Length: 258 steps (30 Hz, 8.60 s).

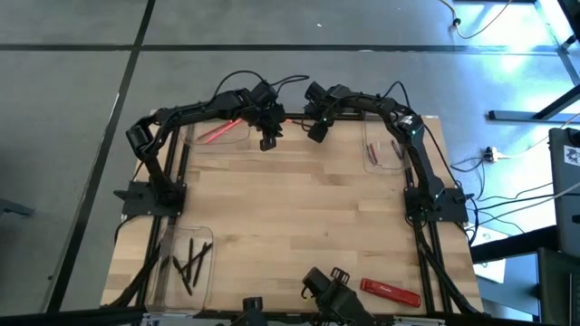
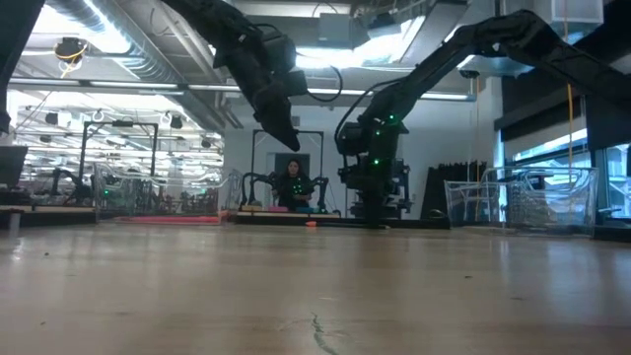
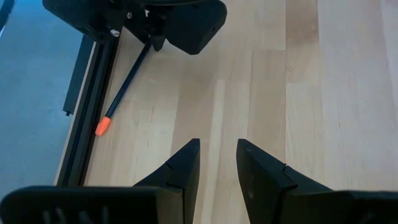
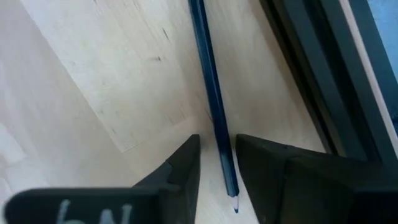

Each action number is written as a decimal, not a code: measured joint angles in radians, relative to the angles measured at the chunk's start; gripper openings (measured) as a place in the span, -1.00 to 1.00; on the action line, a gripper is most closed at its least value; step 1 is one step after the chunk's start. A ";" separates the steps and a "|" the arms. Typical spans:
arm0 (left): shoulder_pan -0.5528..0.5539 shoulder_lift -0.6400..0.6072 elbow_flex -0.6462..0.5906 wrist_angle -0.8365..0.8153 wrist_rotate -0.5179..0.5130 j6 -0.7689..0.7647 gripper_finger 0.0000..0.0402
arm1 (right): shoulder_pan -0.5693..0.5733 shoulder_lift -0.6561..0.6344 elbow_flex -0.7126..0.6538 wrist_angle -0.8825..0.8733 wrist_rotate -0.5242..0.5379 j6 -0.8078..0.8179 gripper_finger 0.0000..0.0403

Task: Sort crayons/erasers/pens/pencils in bins
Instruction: Put the blue pencil into the top left transparent bin, then return to Home Position

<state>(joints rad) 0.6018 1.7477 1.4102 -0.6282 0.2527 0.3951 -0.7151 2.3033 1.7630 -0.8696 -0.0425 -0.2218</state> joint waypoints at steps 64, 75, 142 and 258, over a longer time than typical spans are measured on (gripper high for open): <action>0.000 0.001 -0.150 0.100 -0.098 0.160 -0.52 | 0.219 -0.185 -0.005 -0.141 -0.030 0.046 -0.97; 0.003 0.082 -0.151 0.232 -0.029 0.164 -0.52 | 0.229 -0.329 -0.003 -0.138 -0.029 0.087 -0.97; 0.065 0.276 -0.111 0.231 -0.078 0.134 -0.99 | 0.314 -0.505 0.093 -0.220 0.040 0.134 -0.97; -0.103 -1.521 -0.933 0.406 -0.270 -0.600 -1.00 | 0.383 -2.067 -0.928 0.320 -0.094 0.377 -0.98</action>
<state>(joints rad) 0.4988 0.2267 0.4768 -0.2219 -0.0170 -0.2051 -0.3317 0.2364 0.8348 -0.5498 -0.1362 0.1556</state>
